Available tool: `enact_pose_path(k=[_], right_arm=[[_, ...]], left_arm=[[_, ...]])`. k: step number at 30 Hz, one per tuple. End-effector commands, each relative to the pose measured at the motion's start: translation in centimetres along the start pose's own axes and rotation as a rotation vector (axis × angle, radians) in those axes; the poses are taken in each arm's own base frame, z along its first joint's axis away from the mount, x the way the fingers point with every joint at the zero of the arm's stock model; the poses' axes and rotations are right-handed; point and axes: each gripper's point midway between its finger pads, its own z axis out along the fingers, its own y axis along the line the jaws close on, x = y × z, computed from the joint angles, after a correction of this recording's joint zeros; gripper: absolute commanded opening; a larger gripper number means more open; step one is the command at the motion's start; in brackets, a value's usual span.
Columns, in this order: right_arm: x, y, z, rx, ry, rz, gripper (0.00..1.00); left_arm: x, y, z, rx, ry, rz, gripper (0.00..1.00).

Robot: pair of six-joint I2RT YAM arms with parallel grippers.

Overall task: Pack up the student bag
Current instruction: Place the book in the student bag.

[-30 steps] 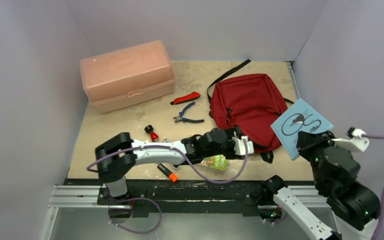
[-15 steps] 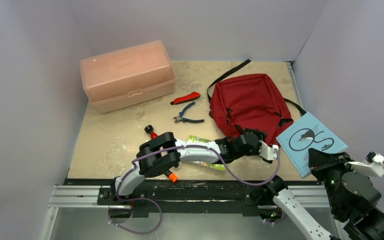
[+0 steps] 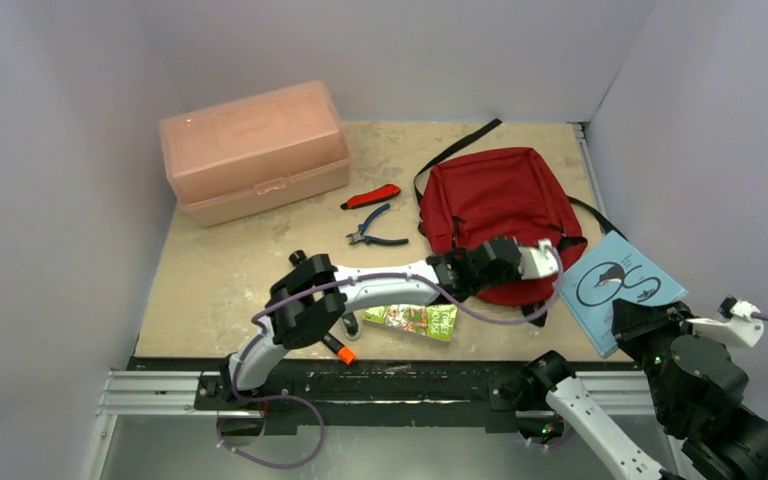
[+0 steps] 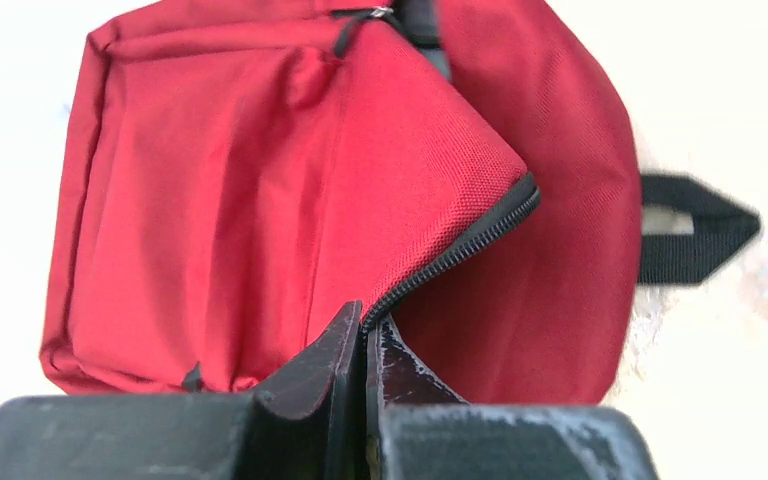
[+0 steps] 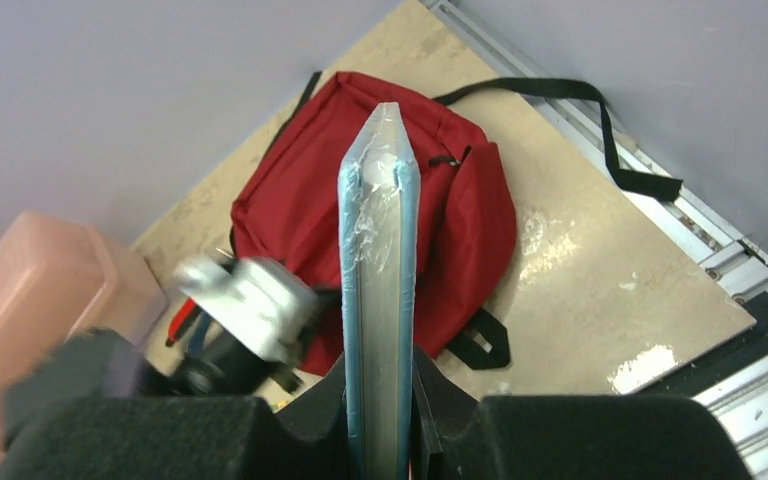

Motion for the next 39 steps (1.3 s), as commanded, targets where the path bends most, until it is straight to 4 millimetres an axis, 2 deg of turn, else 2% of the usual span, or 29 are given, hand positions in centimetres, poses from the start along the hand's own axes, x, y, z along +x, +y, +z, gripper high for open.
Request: enact_pose_path(k=[1, 5, 8, 11, 13, 17, 20, 23, 28, 33, 39], right_arm=[[0.2, 1.6, 1.4, 0.011, 0.000, 0.042, 0.00], [2.6, 2.1, 2.9, 0.038, 0.066, 0.052, 0.00], [5.8, 3.0, 4.4, 0.047, 0.147, 0.093, 0.00], [8.7, 4.9, 6.7, 0.017, 0.191, 0.189, 0.00], [9.7, 6.6, 8.1, -0.037, 0.183, 0.269, 0.00], [9.7, 9.8, 10.4, -0.114, 0.132, 0.379, 0.00], [9.4, 9.8, 11.9, -0.069, 0.073, 0.441, 0.00], [9.2, 10.3, 12.6, -0.099, 0.029, 0.542, 0.00], [9.8, 9.3, 13.9, -0.107, -0.047, 0.702, 0.00], [9.3, 7.7, 14.8, -0.150, -0.178, 0.854, 0.00], [12.1, 7.5, 17.2, -0.195, -0.180, 0.961, 0.00]], left_arm=[[-6.1, 9.7, -4.7, -0.050, -0.137, -0.540, 0.00], [-7.2, 12.9, -6.3, 0.015, -0.211, -0.792, 0.00], [-8.7, 13.8, -7.4, 0.056, -0.271, -0.834, 0.00], [-10.9, 14.5, -8.7, 0.098, -0.348, -0.844, 0.00], [-11.8, 14.9, -9.3, 0.109, -0.380, -0.828, 0.00], [-12.9, 14.9, -10.0, 0.142, -0.413, -0.795, 0.00], [-13.4, 14.3, -10.3, 0.190, -0.425, -0.759, 0.00], [-13.7, 13.8, -10.8, 0.221, -0.435, -0.722, 0.00], [-14.2, 13.5, -11.7, 0.255, -0.449, -0.663, 0.00], [-14.3, 12.5, -12.0, 0.319, -0.422, -0.644, 0.00], [-14.7, 11.8, -12.5, 0.381, -0.415, -0.640, 0.00]])
